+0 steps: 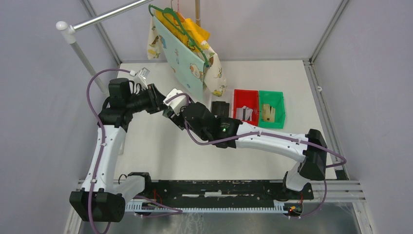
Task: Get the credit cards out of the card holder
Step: Open the card holder at the center of the board.
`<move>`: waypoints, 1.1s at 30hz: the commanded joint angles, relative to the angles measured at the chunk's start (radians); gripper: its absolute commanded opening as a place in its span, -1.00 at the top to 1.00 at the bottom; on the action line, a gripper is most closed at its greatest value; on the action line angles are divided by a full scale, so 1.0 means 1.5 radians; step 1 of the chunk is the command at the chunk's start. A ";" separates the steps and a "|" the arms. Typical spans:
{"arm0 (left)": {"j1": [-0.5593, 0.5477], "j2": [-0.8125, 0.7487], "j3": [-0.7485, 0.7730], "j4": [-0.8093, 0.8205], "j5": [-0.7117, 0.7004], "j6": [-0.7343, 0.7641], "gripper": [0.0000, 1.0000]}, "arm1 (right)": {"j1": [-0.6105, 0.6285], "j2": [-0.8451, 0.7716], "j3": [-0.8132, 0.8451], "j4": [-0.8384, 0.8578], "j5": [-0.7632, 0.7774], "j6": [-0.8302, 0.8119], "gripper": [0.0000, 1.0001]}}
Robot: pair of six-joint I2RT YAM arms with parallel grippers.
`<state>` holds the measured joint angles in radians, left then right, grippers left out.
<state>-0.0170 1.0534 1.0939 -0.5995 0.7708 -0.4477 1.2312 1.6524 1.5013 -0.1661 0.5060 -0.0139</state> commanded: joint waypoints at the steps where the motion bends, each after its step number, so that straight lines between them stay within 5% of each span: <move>1: 0.003 -0.004 0.036 0.017 0.031 -0.028 0.96 | 0.008 0.001 0.007 0.039 0.028 -0.023 -0.13; 9: 0.003 -0.011 0.039 0.019 0.057 -0.053 0.97 | 0.009 0.042 0.036 0.022 0.136 -0.054 0.10; 24: 0.004 -0.013 0.047 -0.003 0.087 -0.054 0.97 | 0.044 0.038 -0.018 0.152 0.154 -0.152 0.26; 33: 0.006 -0.007 0.066 -0.026 0.115 -0.034 0.96 | 0.055 0.036 -0.045 0.211 0.163 -0.184 0.93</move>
<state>-0.0055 1.0542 1.1248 -0.6289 0.8024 -0.4625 1.3106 1.7050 1.4445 0.0425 0.7300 -0.2646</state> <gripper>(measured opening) 0.327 0.094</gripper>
